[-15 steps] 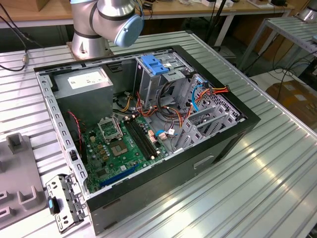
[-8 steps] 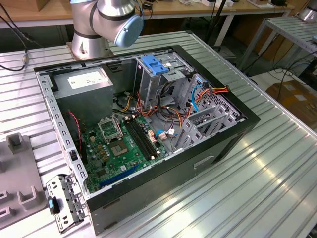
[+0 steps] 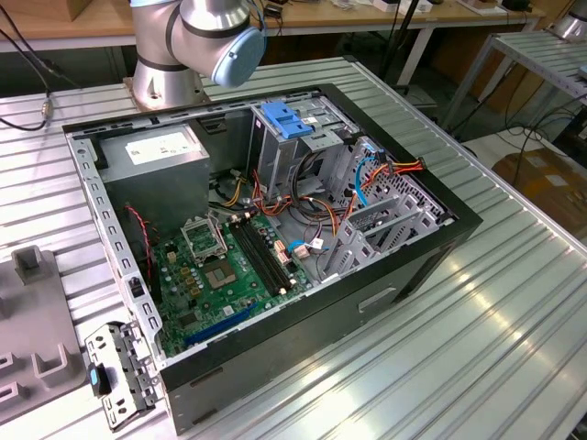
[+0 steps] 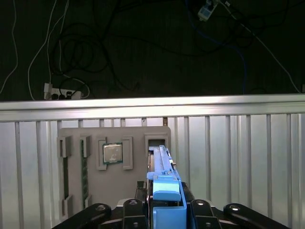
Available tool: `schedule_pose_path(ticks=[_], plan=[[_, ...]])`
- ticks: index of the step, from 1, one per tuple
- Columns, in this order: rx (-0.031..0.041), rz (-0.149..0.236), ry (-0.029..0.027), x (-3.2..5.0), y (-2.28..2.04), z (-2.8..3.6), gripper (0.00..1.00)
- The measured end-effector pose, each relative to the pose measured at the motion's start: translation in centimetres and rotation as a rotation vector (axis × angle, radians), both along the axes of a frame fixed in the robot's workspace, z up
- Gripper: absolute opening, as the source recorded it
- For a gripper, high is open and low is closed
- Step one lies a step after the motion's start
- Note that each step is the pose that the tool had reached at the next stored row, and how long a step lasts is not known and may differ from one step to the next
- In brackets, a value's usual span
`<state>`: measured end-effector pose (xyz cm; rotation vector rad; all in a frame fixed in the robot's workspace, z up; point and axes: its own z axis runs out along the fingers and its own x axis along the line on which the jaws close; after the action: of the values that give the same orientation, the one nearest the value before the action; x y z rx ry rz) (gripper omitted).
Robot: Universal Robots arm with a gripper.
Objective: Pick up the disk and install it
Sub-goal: 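Pick up the disk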
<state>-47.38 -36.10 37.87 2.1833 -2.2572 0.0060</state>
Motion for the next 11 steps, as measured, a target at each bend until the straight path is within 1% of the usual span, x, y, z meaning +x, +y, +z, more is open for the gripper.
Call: schedule_pose_path(ticks=[11], plan=[[0.0001,0.0,-0.0001,0.0,0.0,1.44,0.37]])
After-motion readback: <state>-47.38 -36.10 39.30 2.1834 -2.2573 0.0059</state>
